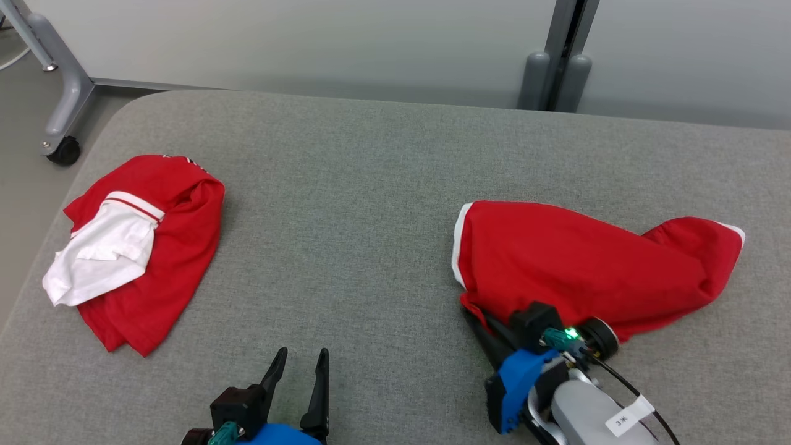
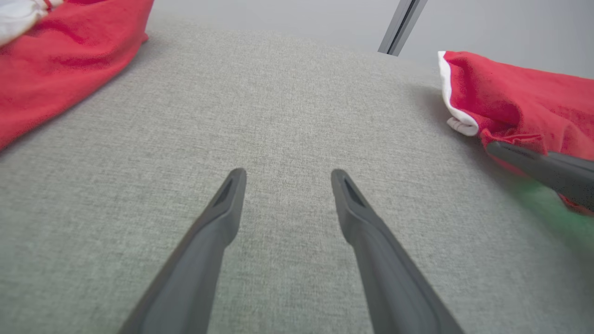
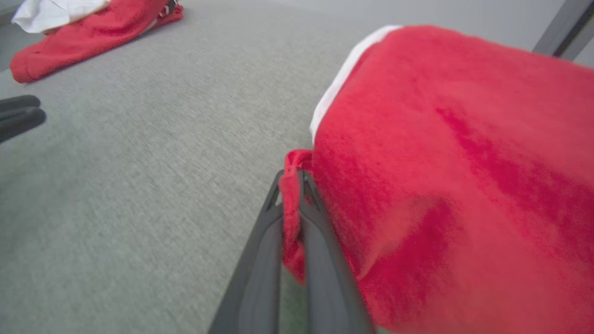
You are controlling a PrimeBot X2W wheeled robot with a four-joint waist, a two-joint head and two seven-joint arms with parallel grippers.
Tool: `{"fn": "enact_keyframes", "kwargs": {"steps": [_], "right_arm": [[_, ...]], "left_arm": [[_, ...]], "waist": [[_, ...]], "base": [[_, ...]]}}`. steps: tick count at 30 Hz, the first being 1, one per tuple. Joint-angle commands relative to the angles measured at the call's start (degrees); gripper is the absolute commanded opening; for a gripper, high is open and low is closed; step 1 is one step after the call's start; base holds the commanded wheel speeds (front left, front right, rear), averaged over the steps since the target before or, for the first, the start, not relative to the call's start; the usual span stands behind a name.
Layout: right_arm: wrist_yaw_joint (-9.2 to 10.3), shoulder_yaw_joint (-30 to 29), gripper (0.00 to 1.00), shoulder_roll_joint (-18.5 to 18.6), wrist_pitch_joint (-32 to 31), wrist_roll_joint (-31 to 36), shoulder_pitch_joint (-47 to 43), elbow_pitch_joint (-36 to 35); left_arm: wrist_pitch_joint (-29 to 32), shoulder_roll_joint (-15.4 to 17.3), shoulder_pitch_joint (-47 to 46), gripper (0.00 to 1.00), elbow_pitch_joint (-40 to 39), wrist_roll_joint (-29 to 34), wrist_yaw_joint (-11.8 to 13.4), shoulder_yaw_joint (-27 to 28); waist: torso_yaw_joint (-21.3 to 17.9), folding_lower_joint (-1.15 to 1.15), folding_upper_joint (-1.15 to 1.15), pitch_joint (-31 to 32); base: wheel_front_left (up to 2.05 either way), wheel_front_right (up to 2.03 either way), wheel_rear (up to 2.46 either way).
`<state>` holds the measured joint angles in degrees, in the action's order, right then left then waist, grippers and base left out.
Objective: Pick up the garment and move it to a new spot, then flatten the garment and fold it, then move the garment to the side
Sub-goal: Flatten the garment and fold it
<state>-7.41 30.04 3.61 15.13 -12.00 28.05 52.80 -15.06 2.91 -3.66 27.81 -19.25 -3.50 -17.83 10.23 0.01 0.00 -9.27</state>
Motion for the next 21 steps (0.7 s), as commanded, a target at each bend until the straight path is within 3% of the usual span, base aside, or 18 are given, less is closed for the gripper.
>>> {"fn": "enact_keyframes", "kwargs": {"steps": [1, 10, 16, 21], "right_arm": [[-0.11, 1.62, 0.00, -0.69, 0.03, -0.89, 0.49, -4.31], [-0.08, 8.18, 0.00, -0.56, 0.02, -9.76, 13.38, -27.09], [-0.08, 3.21, 0.00, -0.56, 0.02, -13.52, 18.93, -35.79], [-0.08, -0.39, 0.00, 3.19, 0.02, -14.64, 11.30, -36.51]], "left_arm": [[-0.18, -0.03, 0.13, 1.00, 0.35, -0.39, -0.27, 0.17], [-0.18, -0.04, 1.72, 1.00, 2.52, 0.34, -1.18, 0.81], [-0.18, -0.03, 2.88, 1.00, 2.78, -0.27, -1.15, 1.30], [-0.18, -0.03, 4.35, 1.00, 3.03, -0.79, -0.81, 1.98]], "waist": [[0.13, -0.01, 0.00, 0.46], [1.98, -0.01, 0.00, 3.64], [2.47, -0.01, 0.00, 4.93], [0.64, -0.01, 0.00, 5.14]], "base": [[0.00, 0.00, 0.00], [0.00, 0.00, 0.00], [0.00, 0.00, 0.00], [0.00, 0.00, 0.00]]}}
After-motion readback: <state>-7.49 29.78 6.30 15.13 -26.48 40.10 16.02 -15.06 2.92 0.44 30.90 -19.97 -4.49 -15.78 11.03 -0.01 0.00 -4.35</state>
